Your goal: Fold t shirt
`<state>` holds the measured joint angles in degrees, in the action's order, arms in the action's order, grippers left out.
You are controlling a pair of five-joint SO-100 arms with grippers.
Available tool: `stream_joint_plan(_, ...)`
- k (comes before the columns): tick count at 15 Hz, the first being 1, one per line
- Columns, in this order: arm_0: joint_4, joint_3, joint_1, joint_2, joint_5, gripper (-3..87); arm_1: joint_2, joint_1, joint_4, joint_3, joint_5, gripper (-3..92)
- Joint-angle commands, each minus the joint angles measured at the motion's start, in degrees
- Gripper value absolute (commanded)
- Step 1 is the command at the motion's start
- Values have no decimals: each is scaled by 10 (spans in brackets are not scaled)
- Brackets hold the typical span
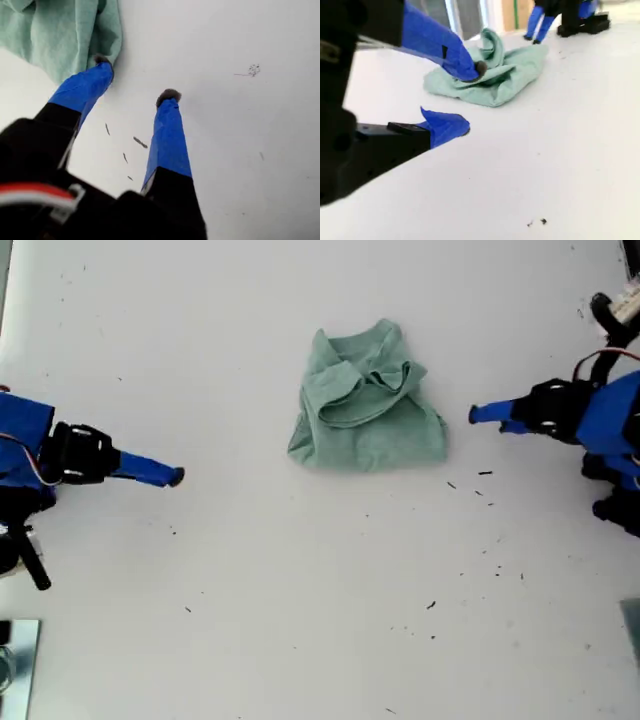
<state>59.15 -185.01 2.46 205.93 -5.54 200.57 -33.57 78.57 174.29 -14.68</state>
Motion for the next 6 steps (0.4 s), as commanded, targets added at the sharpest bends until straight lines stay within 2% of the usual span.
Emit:
stream_joint_plan(1,0,-7,-54,5,-13,135,2,-49,-11,34,-236,203)
stream_joint_plan(2,0,-7,-72,5,-13,138,2,-64,-11,33,-287,191)
stream_joint_plan(6,0,-7,-134,5,-13,138,2,-65,-11,33,-290,176)
